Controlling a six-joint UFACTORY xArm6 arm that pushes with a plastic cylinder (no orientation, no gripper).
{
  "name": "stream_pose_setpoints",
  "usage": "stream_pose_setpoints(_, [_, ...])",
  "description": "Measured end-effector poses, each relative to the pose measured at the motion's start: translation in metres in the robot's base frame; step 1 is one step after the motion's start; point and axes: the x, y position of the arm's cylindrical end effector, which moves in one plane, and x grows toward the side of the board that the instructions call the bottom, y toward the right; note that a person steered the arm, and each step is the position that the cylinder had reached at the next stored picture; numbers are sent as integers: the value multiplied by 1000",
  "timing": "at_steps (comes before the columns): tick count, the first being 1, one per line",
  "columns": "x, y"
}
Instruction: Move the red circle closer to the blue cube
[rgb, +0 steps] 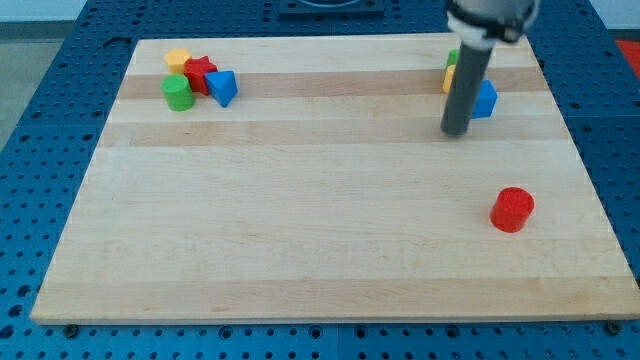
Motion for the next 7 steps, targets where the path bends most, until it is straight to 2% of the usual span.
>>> stream_pose_setpoints(1, [123, -8])
stream_pose_setpoints(2, [189, -6])
stream_pose_setpoints(4, [141, 45])
stream_pose_setpoints(5, [137, 45])
stream_pose_setpoints(7, [87, 45])
